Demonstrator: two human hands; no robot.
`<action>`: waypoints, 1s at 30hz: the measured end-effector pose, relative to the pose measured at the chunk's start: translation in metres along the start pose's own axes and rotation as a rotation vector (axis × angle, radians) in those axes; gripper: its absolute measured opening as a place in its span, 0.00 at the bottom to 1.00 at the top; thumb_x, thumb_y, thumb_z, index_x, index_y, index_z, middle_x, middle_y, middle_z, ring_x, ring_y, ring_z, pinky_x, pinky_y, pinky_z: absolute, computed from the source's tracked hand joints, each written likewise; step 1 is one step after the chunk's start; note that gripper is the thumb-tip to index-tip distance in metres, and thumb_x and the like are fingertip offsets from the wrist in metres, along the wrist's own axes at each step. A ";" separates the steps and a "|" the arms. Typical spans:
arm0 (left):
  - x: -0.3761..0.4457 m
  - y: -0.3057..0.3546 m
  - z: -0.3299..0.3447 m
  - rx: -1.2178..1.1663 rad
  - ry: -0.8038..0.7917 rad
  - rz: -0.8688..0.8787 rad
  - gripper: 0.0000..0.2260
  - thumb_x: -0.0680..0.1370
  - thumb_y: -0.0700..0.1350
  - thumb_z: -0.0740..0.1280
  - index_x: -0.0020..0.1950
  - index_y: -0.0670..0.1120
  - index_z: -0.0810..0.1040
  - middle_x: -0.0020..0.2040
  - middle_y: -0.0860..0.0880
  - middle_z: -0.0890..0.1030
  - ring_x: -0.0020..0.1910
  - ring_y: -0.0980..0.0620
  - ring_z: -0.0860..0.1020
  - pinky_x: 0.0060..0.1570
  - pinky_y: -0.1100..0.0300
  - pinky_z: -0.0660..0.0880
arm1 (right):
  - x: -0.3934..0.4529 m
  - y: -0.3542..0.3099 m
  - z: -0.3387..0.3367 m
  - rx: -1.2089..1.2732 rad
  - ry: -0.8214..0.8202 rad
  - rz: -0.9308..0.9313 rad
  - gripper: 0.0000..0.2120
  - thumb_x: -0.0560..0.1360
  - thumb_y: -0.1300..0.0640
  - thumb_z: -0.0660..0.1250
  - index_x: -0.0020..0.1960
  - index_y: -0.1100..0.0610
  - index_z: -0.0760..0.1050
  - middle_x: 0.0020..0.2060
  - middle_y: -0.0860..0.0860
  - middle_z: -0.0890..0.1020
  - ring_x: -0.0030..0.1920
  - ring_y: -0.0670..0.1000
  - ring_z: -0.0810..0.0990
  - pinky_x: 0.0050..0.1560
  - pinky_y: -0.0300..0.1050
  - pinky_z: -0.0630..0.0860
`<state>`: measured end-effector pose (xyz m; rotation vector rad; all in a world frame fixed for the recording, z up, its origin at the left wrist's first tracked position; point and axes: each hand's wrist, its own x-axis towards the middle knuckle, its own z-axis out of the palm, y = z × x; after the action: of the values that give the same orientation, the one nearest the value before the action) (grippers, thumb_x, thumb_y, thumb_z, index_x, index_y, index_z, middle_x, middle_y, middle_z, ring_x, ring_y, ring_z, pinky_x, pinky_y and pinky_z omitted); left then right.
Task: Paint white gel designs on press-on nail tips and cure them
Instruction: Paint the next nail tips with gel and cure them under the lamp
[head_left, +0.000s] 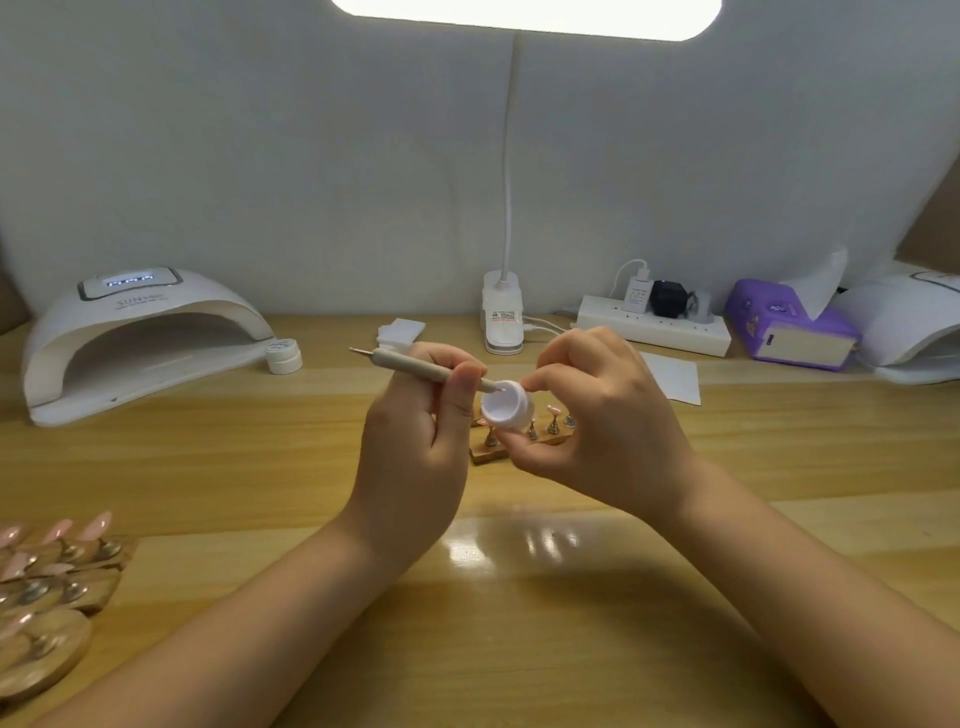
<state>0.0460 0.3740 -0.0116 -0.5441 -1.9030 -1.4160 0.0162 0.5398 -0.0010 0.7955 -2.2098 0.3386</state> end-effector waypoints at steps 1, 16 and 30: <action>0.000 0.000 0.000 0.022 -0.006 0.004 0.05 0.81 0.48 0.58 0.46 0.54 0.71 0.35 0.52 0.75 0.33 0.50 0.74 0.34 0.55 0.73 | 0.000 -0.001 0.000 -0.002 0.002 -0.005 0.16 0.67 0.46 0.75 0.43 0.60 0.82 0.41 0.54 0.79 0.44 0.54 0.75 0.44 0.52 0.75; -0.002 -0.003 0.003 0.103 -0.008 -0.001 0.06 0.81 0.48 0.57 0.46 0.51 0.71 0.34 0.51 0.75 0.33 0.50 0.73 0.32 0.56 0.71 | -0.001 -0.005 -0.001 0.003 0.008 -0.008 0.16 0.67 0.46 0.75 0.42 0.60 0.82 0.41 0.54 0.79 0.44 0.54 0.75 0.43 0.53 0.76; 0.003 0.001 0.001 0.054 0.053 -0.025 0.06 0.81 0.49 0.57 0.46 0.53 0.71 0.35 0.62 0.75 0.31 0.57 0.73 0.30 0.68 0.69 | 0.000 -0.003 -0.001 0.000 -0.022 0.027 0.17 0.67 0.45 0.75 0.43 0.59 0.82 0.42 0.53 0.79 0.44 0.53 0.75 0.43 0.52 0.76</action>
<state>0.0440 0.3748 -0.0093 -0.4541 -1.9059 -1.3764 0.0190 0.5379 -0.0006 0.7733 -2.2428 0.3440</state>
